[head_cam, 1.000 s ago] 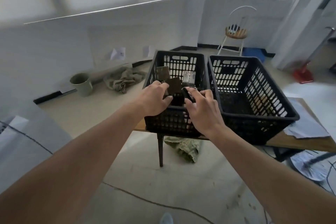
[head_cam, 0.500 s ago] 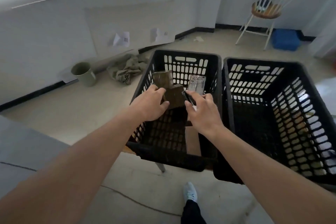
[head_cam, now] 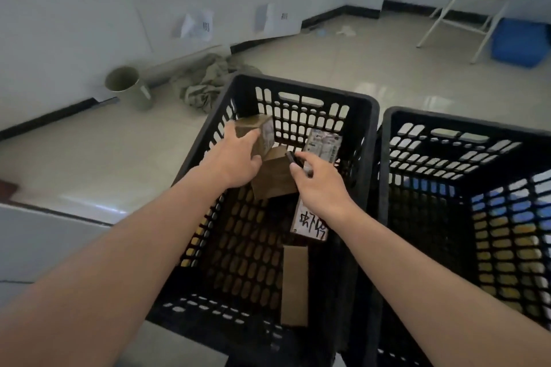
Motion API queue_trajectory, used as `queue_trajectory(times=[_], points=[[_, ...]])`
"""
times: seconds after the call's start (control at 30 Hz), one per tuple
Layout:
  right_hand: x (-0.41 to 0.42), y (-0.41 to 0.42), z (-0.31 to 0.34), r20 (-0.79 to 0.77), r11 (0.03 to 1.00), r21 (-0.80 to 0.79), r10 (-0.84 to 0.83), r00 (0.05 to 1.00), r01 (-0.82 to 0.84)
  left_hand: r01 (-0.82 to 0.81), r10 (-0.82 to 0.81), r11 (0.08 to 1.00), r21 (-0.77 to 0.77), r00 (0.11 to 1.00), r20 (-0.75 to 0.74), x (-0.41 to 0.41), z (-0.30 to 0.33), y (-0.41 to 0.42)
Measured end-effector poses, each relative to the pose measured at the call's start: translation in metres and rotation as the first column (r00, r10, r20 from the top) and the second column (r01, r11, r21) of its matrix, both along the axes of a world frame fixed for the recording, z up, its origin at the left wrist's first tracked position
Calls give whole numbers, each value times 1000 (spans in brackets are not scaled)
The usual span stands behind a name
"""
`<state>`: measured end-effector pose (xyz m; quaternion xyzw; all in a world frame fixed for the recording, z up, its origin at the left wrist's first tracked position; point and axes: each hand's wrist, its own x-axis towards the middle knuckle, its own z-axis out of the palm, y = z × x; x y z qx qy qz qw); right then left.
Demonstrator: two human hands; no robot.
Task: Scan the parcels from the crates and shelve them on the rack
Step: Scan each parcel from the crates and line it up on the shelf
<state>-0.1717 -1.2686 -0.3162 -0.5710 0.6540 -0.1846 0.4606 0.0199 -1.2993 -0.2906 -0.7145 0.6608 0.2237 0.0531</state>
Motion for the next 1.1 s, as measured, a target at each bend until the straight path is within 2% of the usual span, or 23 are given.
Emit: queue_trajectory(times=[0.1,0.23,0.43,0.7,0.9,1.0,1.1], points=[[0,-11,-4,76,995,84,-59,995,52,-43,43,999,5,999,21,-6,-11,-16],[-2,-22,-10,102,984,157,-95,990,78,-100,100,995,6,995,-8,-7,-30,-27],[-4,-29,-8,128,953,258,-198,972,160,-198,192,976,-92,979,-70,-8,-39,-41],[-3,-25,0,152,908,369,-269,951,198,-207,189,973,-107,970,-152,-4,-48,-49],[8,-7,6,212,868,468,-296,931,169,-267,277,960,82,945,-172,5,-39,-42],[16,2,12,233,880,453,-272,934,143,-296,311,950,100,931,-193,7,-26,-35],[22,14,25,226,886,433,-288,931,169,-298,309,951,82,908,-284,15,-15,-27]])
